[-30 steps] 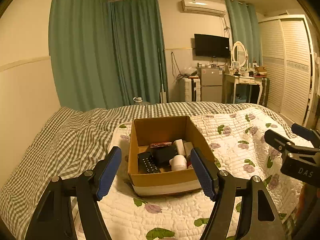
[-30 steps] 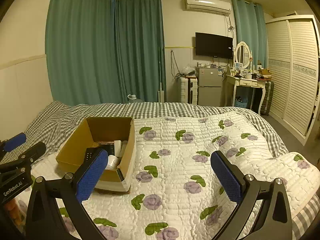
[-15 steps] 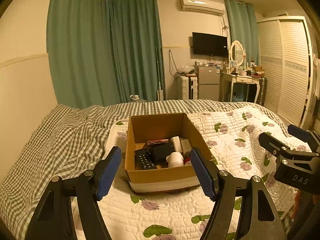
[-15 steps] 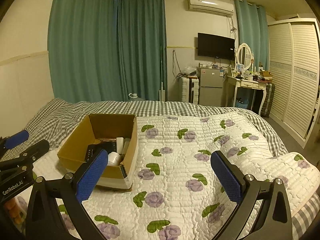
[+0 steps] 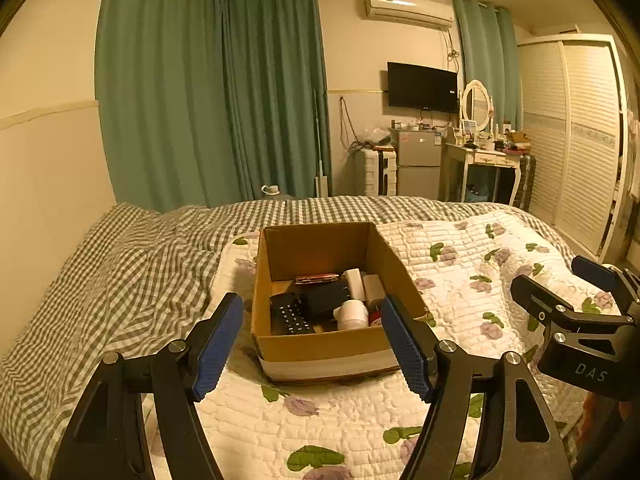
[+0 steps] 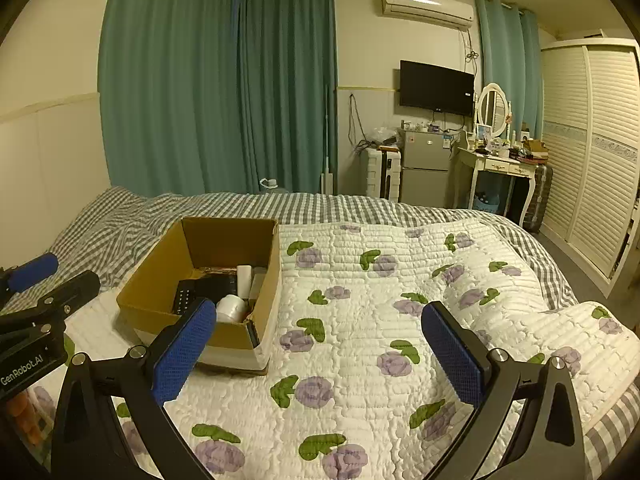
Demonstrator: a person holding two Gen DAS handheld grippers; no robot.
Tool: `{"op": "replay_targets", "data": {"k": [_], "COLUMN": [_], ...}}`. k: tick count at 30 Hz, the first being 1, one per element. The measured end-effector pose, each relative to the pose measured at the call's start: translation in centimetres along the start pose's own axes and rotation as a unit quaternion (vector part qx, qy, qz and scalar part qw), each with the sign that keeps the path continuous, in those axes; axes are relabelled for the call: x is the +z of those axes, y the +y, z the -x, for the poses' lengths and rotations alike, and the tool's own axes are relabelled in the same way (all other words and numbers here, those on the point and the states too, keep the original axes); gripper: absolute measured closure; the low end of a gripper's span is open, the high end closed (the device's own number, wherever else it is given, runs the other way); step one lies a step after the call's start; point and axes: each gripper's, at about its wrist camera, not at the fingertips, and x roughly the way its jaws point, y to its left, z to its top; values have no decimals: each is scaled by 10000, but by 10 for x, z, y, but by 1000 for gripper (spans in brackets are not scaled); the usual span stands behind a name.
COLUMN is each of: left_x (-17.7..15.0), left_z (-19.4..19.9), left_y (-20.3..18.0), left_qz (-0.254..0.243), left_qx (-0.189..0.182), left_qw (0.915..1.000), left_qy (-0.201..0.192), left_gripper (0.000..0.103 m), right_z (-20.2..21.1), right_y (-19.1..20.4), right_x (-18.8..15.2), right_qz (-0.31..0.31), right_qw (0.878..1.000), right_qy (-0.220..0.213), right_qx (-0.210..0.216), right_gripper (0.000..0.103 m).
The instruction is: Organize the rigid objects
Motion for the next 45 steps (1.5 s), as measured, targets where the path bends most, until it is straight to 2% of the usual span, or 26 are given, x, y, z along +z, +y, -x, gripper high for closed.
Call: {"op": "replay_targets", "data": {"k": [45], "left_x": [-2], "left_z": [0], "left_y": [-2], "left_qz": [4], "left_qx": [-40], "left_qw": [10000], "left_qy": [19], "left_gripper": [29], "right_z": [-6], "right_y": [-1], "right_x": [-4], "right_qz": [-53], "right_qw": [9999], "right_qy": [109], "right_qx": [24], "right_gripper": [0]}}
